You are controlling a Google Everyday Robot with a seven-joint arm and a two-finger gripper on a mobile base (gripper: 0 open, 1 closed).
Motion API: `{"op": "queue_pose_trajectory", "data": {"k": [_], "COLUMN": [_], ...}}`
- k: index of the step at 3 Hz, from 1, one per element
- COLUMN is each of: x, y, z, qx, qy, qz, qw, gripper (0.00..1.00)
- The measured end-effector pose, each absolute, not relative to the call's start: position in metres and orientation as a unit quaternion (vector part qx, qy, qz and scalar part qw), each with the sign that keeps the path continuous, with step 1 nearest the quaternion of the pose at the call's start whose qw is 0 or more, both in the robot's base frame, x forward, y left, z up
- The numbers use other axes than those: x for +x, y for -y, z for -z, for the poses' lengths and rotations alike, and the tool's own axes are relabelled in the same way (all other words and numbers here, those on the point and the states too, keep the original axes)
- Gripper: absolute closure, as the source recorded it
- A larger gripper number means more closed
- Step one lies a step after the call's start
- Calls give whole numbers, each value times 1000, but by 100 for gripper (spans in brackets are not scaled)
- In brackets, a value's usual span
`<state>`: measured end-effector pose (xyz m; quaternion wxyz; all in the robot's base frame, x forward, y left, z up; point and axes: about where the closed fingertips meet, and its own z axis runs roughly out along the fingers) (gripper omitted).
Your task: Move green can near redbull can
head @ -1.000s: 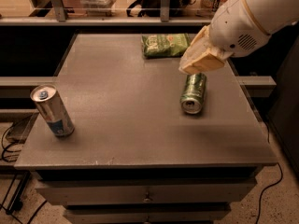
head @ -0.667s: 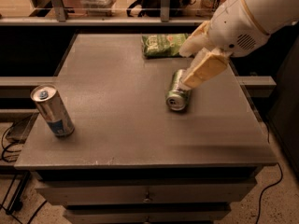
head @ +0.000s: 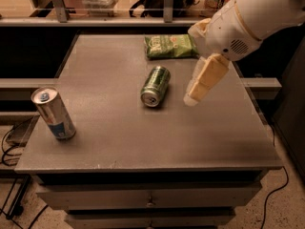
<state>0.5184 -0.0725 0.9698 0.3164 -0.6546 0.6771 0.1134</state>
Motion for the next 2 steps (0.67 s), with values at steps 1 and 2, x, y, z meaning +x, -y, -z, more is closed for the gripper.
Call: {"op": "queue_pose_trajectory", "data": {"k": [1,2], "x": [540,558], "y": [69,63], "z": [-940,-917], "qx": [-625,-591], "qy": [-699,-719], "qz": [-136,-162], "qw": [319,328], "gripper": [0,0]}}
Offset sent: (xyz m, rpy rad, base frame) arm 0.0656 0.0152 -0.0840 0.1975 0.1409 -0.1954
